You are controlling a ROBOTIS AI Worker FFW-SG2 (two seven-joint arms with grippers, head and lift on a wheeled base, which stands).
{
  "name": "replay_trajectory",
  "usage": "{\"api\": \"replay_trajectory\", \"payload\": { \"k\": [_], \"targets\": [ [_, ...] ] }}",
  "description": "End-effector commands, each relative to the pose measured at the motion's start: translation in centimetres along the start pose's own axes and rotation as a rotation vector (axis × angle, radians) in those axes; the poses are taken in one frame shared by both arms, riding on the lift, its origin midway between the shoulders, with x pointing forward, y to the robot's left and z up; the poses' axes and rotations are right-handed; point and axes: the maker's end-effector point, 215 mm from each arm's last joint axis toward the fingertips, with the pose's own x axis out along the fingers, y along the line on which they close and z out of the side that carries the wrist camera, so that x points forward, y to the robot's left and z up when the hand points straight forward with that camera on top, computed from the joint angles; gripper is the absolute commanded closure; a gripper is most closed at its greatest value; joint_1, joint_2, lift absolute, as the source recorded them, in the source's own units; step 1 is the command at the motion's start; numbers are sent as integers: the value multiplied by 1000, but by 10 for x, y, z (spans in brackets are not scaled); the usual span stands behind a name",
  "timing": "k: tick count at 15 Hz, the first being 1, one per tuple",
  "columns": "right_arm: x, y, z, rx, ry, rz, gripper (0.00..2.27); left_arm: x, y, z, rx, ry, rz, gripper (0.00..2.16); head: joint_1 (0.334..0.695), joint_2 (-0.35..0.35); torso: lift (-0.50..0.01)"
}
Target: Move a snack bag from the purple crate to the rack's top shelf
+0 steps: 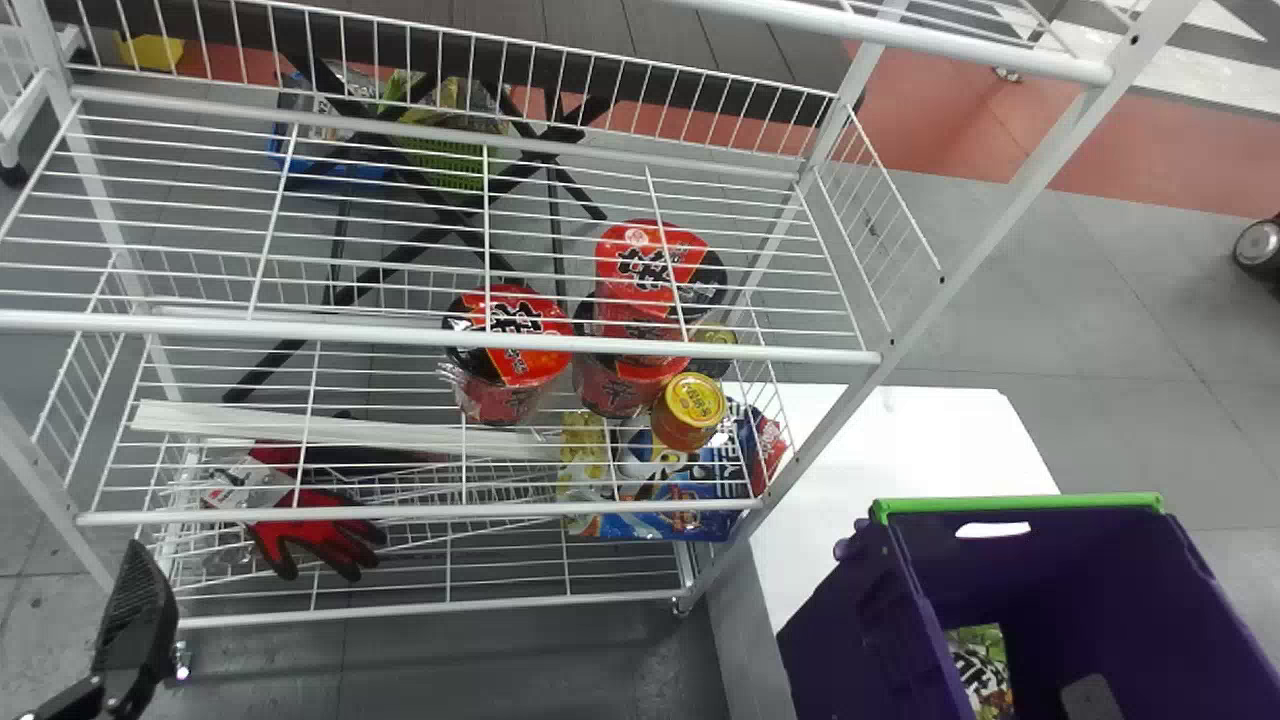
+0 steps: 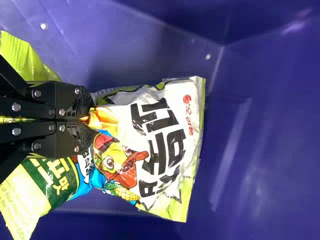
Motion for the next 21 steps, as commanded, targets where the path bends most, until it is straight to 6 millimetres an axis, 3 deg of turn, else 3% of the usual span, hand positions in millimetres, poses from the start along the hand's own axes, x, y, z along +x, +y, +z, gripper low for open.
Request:
{"api": "replay_trajectory", "payload": {
  "k": [1, 9, 15, 21],
  "targets": [
    [-8, -4, 3, 1, -27, -5, 2219, -2, -5, 0, 8, 3, -4, 147, 695, -350, -399],
    [-27, -1, 13, 35, -127, -14, 2219, -3, -5, 2, 9, -6, -3, 147, 695, -350, -368],
    [-53, -6, 37, 82, -240, -2, 2219, -2, -10, 6, 16, -8, -12, 147, 695, -350, -343],
    [-55, -9, 40, 79, -254, -12, 2219, 0, -13, -2, 22, 12, -9, 147, 695, -350, -320]
  ]
}}
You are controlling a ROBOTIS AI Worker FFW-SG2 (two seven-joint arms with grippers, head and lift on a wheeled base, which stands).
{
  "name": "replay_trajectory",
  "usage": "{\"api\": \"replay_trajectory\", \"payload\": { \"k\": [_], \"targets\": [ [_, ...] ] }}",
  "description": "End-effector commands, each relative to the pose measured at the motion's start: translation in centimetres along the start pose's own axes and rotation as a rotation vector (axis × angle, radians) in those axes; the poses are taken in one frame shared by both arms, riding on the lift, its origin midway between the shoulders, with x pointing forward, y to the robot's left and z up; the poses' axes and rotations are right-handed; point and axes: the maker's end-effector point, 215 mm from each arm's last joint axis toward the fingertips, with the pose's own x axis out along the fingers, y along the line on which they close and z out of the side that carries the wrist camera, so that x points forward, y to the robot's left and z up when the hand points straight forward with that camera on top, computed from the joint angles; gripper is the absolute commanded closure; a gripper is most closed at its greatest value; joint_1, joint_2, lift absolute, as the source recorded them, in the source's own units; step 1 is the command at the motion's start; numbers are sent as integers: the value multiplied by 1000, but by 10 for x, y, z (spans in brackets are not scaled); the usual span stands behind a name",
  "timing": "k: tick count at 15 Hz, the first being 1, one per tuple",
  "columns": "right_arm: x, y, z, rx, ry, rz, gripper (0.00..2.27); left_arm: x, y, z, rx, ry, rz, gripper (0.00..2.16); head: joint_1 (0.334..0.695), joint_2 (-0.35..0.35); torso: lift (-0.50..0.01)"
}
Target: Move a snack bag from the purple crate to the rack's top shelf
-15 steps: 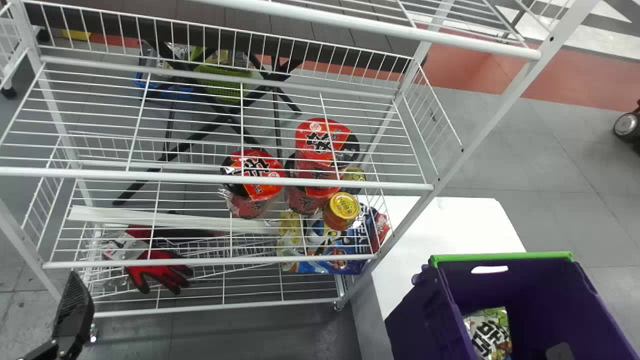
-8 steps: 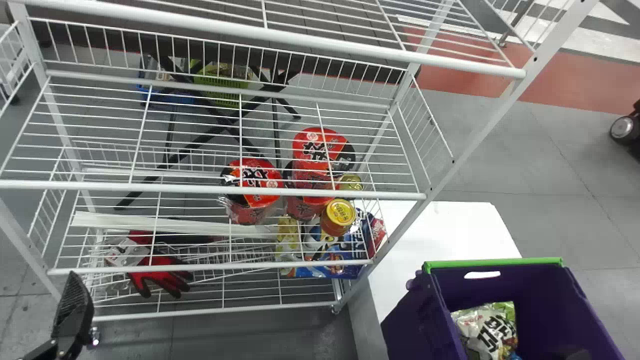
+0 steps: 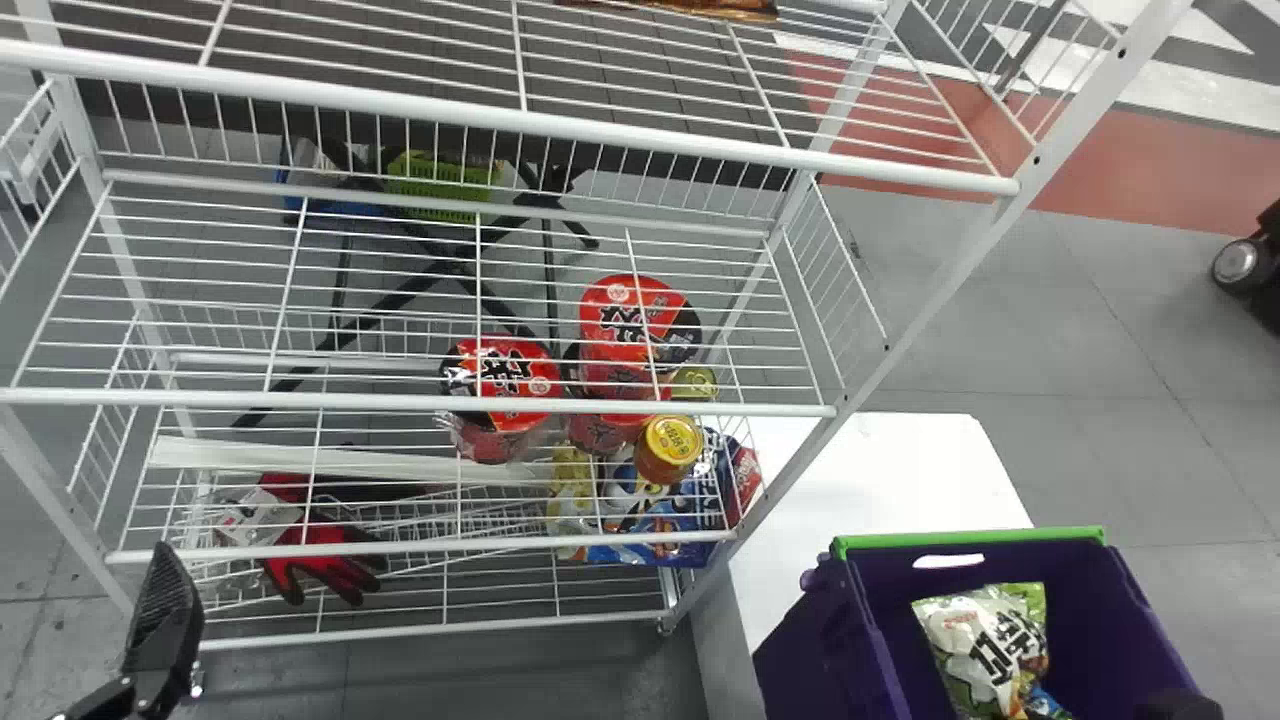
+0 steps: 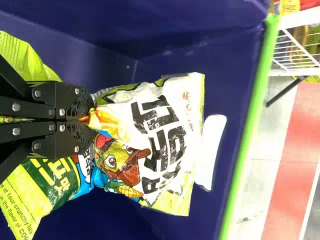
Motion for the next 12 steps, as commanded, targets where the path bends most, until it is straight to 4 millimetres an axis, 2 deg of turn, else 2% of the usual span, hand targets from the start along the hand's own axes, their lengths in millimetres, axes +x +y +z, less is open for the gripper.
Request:
{"api": "replay_trajectory", "payload": {
  "k": [1, 9, 12],
  "targets": [
    [0, -1, -1, 3, 2, -2, 2219, 2, 0, -4, 1, 15, 0, 147, 695, -350, -316],
    [3, -4, 5, 11, -2, -4, 2219, 3, -2, -9, 1, 37, -3, 147, 695, -350, -284],
    [4, -4, 7, 10, -6, -5, 2219, 5, -4, -3, 1, 29, -5, 147, 695, -350, -272]
  ]
}}
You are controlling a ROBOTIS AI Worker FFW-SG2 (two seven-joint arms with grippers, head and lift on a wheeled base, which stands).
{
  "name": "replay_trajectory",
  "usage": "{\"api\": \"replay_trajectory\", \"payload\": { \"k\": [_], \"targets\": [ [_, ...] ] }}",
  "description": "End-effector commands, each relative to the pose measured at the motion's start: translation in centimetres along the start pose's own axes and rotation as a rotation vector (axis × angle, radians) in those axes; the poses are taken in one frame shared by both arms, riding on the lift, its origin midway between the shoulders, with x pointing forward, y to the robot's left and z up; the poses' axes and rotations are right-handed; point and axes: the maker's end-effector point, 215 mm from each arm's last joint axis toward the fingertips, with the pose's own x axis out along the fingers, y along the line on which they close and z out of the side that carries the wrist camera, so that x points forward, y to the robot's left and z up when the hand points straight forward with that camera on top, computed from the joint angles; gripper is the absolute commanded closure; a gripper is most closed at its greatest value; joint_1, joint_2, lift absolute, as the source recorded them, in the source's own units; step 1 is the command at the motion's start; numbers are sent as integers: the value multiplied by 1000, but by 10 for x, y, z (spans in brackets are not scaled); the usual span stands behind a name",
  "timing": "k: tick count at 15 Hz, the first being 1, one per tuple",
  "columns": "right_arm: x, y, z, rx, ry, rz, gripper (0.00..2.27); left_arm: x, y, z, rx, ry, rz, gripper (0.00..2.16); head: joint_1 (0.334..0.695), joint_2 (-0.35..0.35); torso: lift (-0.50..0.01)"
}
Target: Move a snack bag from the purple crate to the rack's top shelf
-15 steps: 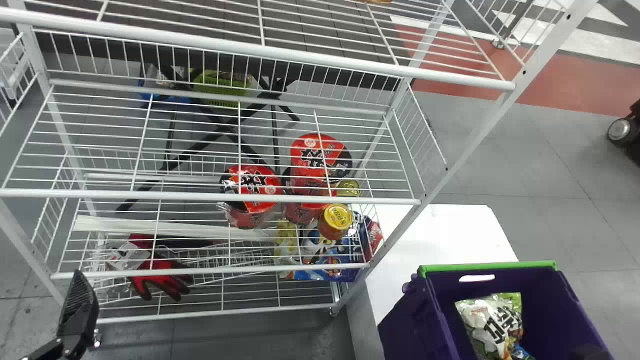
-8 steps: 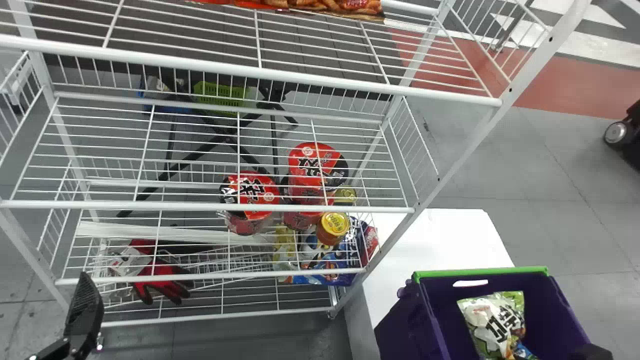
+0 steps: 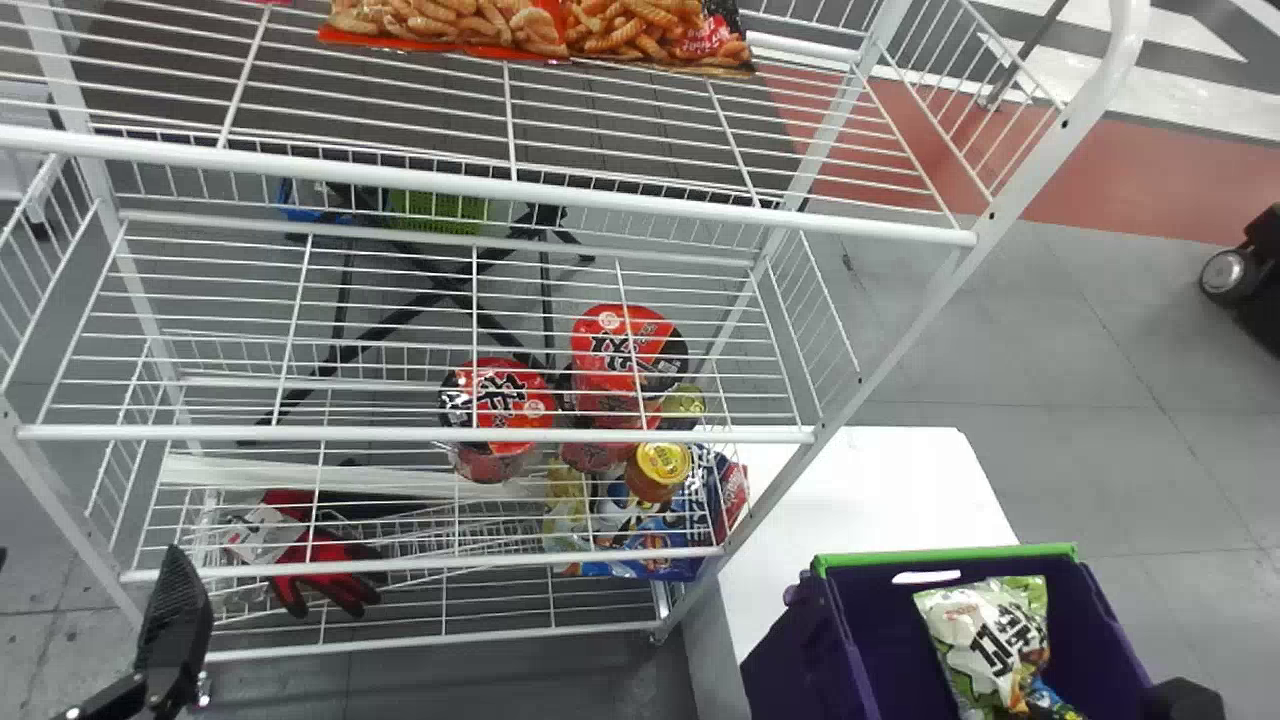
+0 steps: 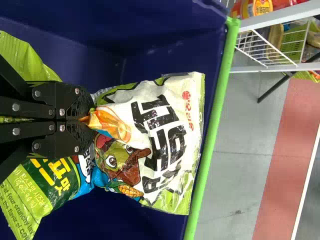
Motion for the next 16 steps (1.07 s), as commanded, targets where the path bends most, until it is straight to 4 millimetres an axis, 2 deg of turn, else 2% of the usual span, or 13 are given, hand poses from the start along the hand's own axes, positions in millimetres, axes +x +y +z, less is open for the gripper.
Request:
{"api": "replay_trajectory", "payload": {
  "k": [1, 10, 16],
  "targets": [
    [-1, -3, 3, -2, -4, -5, 2219, 1, -2, 3, -2, 5, -2, 147, 695, -350, -268],
    [-3, -6, 8, -3, -11, -7, 2219, 4, 2, 17, 1, -21, 11, 147, 695, -350, -232],
    [1, 4, 11, -1, -24, 7, 2219, 5, 13, 23, 10, -38, 27, 147, 695, -350, -209]
  ]
}}
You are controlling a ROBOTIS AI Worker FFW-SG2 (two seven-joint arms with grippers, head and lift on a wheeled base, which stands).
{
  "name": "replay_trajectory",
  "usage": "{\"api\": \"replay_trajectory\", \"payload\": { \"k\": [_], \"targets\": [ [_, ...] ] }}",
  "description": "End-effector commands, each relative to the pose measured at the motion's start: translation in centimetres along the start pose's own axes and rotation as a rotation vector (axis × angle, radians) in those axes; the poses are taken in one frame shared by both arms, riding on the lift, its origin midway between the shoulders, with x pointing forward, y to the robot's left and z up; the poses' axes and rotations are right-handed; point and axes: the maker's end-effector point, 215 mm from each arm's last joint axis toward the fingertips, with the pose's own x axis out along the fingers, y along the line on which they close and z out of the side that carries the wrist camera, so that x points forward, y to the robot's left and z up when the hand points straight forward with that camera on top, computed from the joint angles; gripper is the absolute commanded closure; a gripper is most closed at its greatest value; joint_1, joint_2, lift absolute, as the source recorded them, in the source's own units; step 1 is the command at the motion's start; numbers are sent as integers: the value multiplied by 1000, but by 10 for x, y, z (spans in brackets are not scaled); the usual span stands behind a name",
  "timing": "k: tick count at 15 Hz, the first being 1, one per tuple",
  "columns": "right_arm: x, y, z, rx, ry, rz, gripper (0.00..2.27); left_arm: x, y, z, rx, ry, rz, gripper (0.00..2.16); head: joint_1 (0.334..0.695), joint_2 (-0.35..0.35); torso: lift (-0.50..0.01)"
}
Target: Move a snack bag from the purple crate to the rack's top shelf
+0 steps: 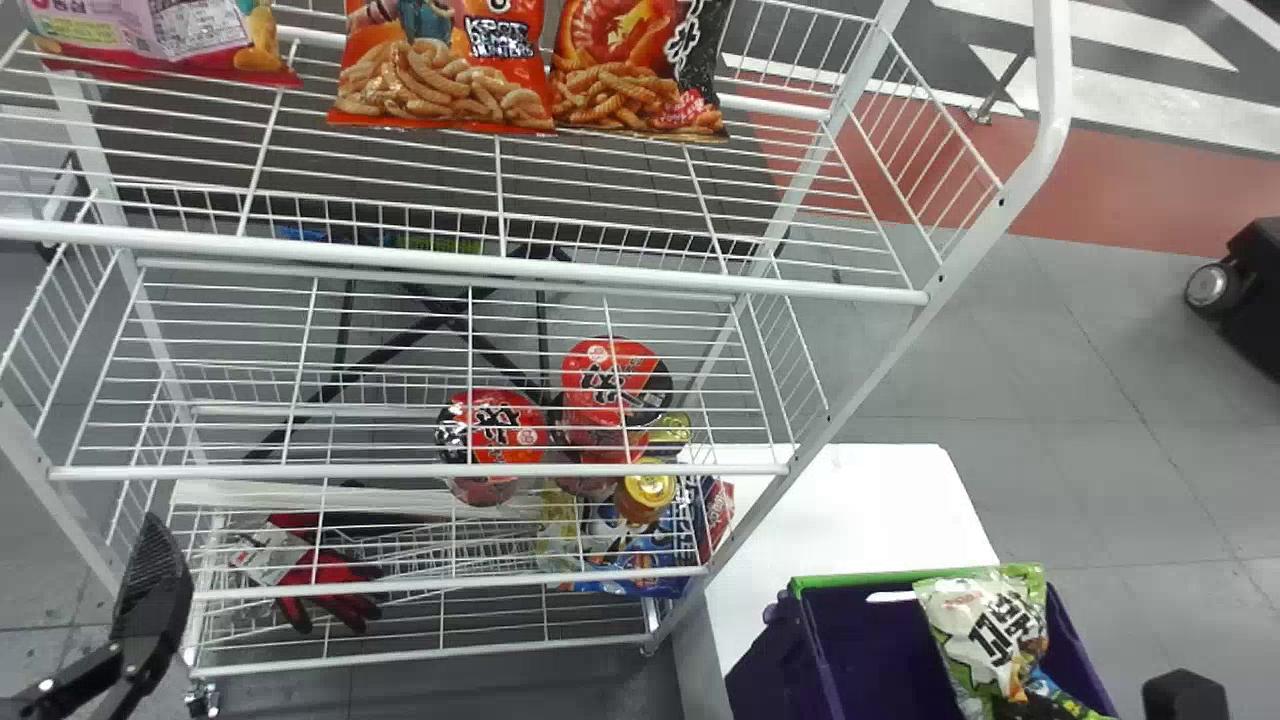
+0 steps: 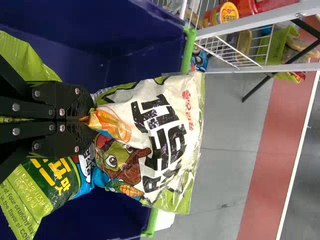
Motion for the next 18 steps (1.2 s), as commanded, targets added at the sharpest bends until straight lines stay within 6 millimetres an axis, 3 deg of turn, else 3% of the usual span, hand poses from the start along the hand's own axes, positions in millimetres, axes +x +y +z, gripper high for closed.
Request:
{"api": "replay_trajectory", "payload": {
  "k": [1, 5, 18],
  "targets": [
    [2, 5, 1, 3, -5, 6, 2219, 0, 4, 2, 0, -7, 7, 147, 695, -350, -204],
    [5, 16, 9, 8, -24, 23, 2219, 0, 4, 4, -5, -11, 8, 147, 695, -350, -188],
    [2, 19, 36, 13, -120, 27, 2219, -1, 3, 7, -5, -19, 6, 147, 695, -350, -137]
  ]
}}
